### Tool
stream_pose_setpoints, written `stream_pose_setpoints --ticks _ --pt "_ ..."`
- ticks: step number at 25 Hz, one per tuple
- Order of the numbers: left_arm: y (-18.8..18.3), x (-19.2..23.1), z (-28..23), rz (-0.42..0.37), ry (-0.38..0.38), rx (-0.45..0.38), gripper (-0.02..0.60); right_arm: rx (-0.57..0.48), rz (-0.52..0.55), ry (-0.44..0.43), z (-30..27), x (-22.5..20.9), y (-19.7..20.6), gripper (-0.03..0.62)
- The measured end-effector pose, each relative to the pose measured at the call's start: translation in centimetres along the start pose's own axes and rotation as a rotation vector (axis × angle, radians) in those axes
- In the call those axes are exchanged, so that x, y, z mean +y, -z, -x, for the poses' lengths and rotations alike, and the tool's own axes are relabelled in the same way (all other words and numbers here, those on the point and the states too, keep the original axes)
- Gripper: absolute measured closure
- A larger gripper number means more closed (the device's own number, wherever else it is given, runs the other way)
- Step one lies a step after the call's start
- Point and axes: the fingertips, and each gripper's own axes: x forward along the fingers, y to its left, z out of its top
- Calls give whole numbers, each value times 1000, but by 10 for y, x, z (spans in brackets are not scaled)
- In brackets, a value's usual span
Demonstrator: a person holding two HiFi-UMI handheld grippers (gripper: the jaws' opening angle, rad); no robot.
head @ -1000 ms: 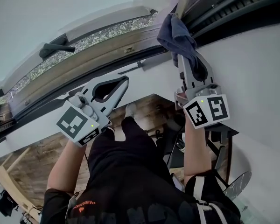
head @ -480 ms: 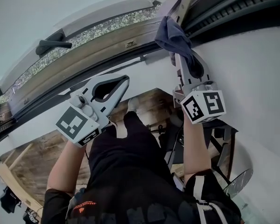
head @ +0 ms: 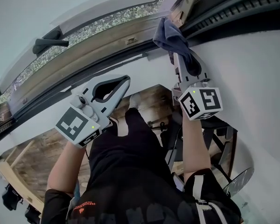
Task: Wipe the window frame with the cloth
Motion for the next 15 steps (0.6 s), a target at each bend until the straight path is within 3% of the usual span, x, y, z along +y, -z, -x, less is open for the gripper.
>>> stream_pose_setpoints --ticks 15 --pt "9 4 -3 14 6 13 561 41 -26 11 -8 -6 26 551"
